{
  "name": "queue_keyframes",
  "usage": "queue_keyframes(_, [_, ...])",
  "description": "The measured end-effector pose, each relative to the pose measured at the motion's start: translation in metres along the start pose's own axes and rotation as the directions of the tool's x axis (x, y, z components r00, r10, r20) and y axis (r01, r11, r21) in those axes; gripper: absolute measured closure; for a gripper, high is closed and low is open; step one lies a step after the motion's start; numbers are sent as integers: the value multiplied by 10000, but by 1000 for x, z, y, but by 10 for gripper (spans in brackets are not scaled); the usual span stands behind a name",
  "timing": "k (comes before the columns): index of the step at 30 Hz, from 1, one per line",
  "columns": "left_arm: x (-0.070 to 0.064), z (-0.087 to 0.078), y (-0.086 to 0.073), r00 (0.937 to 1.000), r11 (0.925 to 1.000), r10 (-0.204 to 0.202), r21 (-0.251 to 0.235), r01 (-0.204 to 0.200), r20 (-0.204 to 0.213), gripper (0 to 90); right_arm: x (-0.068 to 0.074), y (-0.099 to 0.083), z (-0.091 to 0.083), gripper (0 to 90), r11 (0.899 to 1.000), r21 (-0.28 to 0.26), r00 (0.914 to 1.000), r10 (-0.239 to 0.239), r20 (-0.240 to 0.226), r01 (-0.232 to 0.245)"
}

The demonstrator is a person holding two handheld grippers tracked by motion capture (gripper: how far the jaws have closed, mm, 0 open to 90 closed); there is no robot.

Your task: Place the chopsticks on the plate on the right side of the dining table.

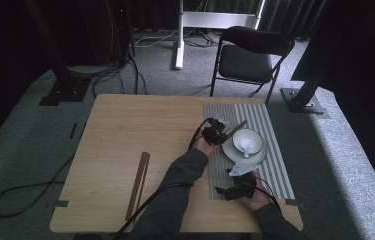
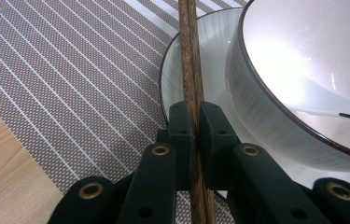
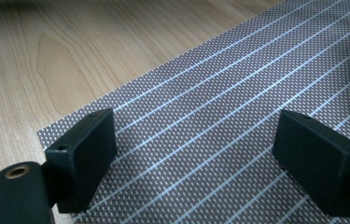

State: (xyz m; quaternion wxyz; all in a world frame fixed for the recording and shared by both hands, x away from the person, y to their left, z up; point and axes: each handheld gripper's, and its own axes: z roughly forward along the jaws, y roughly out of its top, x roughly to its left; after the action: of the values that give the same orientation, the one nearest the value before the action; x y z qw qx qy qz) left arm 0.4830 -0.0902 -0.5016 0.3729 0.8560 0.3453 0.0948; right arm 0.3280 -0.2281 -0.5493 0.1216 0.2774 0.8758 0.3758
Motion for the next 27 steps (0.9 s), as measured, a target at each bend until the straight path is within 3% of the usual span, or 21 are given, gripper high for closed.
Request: queue_keyframes(27, [2,0,1,9988,9995,-276,-112,280,406,813,0,0,0,129,10000,4,10000,-6,-1,6])
